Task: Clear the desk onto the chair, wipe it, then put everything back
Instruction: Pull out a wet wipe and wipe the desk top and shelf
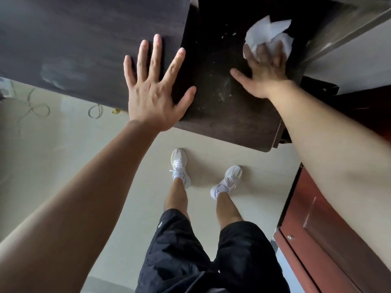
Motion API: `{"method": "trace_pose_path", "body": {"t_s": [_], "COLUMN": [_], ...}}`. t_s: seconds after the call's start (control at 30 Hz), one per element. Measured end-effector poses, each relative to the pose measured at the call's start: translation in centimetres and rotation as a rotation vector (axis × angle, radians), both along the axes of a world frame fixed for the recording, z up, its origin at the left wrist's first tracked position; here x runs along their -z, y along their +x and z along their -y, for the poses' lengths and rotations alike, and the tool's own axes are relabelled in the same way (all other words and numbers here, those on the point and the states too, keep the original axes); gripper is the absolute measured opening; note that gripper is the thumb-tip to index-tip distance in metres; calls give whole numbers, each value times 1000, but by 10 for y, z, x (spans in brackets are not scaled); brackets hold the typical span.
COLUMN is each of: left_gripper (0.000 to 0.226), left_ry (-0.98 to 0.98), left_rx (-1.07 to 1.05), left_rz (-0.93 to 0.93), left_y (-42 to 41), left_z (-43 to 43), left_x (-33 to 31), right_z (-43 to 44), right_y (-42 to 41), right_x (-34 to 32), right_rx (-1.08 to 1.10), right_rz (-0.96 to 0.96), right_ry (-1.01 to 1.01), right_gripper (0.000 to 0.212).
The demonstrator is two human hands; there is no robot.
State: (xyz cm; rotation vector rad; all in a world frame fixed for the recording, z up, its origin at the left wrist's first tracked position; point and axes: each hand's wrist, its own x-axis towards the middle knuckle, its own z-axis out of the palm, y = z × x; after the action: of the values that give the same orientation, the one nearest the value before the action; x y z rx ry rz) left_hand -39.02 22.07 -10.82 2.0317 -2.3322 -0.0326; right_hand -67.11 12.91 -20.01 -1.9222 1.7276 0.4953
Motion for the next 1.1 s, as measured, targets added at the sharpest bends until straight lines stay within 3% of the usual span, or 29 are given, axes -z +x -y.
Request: {"method": "trace_pose_path", "body": {"t_s": [0.1,0.2,0.33,0.5,0.77,0.9,1.1], "left_gripper": [65,64,66,67,69,67,64], "left_ry": [-5,6,14,26,21,20,35], "left_rx": [2,2,6,3,-2,3,2], "left_rz": [1,3,-6,8,23,22,1], "left_y": [1,1,-1,-1,-1,-1,-3], "left_z": [1,1,2,1,2,1,2], "left_x": [1,-1,-5,-5,-4,-4,-8], "right_z": [41,38,-36,-116,-31,8,-46], "right_y": [24,55,72,32,33,67,93], "right_x": [-1,-3,-5,2,1,-1,-9], "right_rx": [69,2,-212,-371,-112,-56,-365], "right_rz": [3,62,133,156,170,166,253], "right_ry": [-10,-5,0,-81,-138,-73,9], "right_gripper": [98,99,94,87,101,95,89]}}
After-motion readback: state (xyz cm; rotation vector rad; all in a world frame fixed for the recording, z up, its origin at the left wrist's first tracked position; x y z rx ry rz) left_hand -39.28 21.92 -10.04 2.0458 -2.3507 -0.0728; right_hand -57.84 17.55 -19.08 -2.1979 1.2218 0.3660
